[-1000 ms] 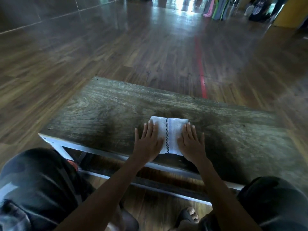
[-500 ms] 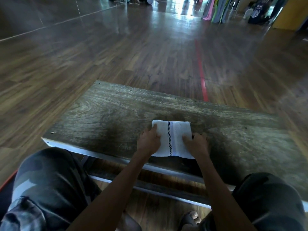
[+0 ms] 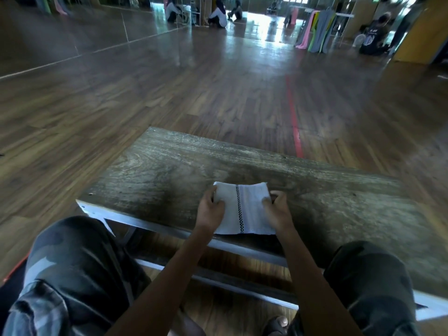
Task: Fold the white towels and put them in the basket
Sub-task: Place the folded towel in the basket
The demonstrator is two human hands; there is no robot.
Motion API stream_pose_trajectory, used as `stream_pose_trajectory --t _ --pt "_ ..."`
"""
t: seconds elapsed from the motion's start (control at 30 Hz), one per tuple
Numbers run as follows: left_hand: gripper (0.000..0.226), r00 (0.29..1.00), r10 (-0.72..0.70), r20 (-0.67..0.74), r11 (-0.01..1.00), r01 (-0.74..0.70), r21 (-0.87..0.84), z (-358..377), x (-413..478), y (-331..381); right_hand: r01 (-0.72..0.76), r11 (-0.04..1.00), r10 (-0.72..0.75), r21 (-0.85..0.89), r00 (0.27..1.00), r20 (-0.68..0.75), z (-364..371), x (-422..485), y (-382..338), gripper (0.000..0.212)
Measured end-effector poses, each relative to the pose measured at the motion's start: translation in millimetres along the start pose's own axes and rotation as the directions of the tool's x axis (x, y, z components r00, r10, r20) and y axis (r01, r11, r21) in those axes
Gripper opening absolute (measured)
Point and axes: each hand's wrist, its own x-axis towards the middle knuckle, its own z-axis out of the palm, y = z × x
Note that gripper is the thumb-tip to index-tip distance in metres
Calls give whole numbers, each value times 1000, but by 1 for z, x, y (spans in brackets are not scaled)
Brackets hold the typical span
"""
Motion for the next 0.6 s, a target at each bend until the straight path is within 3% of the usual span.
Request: stream_pose_trajectory --t 0.27,0.37,0.6 --pt "36 964 125 -237 972 -167 -168 -109 -32 21 283 955 -286 92 958 21 77 -55 -70 27" --pt "43 930 135 -341 964 -203 -174 -153 -47 30 341 926 -356 159 932 73 110 -76 -92 28" --pt "45 775 117 -620 964 -239 -116 -234 -92 25 395 889 -449 231 852 270 177 -125 -132 28"
